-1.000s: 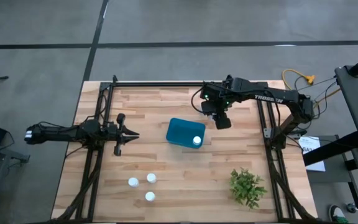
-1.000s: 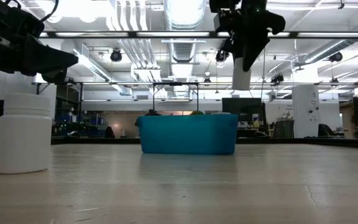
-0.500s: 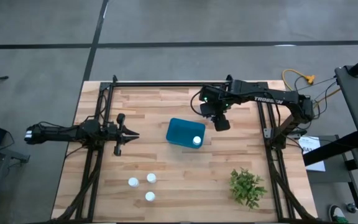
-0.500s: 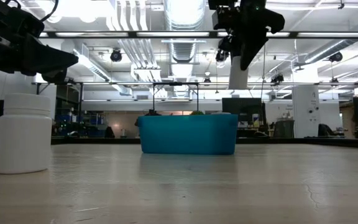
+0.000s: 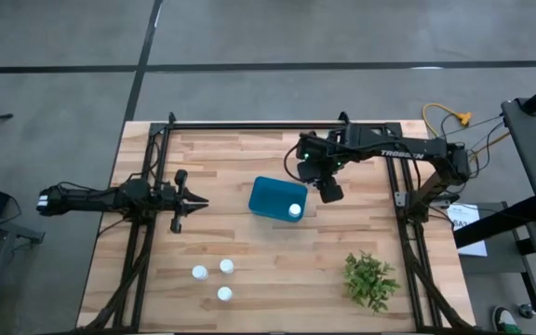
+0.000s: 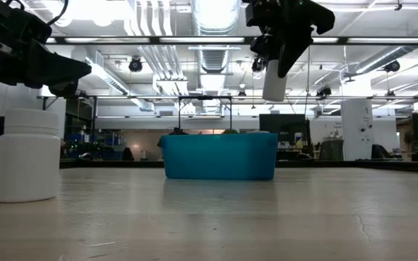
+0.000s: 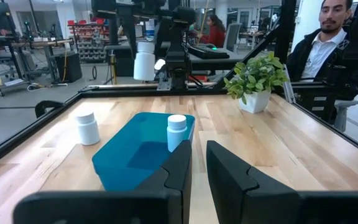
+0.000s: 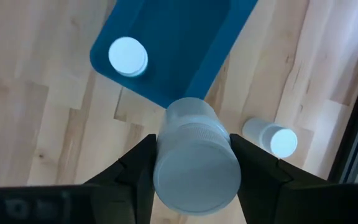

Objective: Pick and place pill bottles into a basket
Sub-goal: Put the white pill bottle into the blue bin

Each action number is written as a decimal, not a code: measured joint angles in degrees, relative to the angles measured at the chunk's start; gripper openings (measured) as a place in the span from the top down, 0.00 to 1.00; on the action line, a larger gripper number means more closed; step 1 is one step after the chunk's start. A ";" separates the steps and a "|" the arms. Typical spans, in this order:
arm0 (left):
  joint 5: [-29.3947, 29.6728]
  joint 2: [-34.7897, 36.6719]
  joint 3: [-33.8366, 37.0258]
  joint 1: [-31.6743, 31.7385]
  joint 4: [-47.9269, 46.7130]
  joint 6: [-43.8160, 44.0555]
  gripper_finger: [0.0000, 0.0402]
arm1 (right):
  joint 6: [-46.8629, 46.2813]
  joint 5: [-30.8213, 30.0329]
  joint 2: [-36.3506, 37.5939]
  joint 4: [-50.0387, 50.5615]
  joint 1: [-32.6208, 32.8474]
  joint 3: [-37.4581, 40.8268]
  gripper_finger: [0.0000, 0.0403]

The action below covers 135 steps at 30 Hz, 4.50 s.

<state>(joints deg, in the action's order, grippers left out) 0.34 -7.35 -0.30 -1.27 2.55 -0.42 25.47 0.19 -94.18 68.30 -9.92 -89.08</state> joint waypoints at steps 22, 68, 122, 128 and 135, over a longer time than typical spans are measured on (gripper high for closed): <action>0.05 -0.02 0.00 0.01 0.00 -0.01 0.92 | 1.97 1.56 -8.16 -3.49 1.19 -1.16 0.61; 0.13 -0.07 0.00 0.00 0.01 0.00 0.92 | 4.94 3.34 -14.46 -14.98 1.30 6.12 0.61; 0.15 -0.09 0.00 0.01 0.00 -0.01 0.92 | 5.79 4.81 -14.83 -18.39 0.10 10.67 0.61; 0.15 -0.11 0.00 0.00 -0.02 -0.01 0.92 | 5.77 4.78 -14.83 -19.61 0.10 10.67 0.59; 0.16 -0.09 0.00 0.00 -0.01 -0.01 0.92 | 5.57 4.74 -14.82 -19.21 0.12 10.68 0.50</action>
<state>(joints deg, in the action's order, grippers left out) 0.50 -7.44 -0.30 -1.27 2.53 -0.43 31.05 4.93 -109.00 49.09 -9.80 -78.40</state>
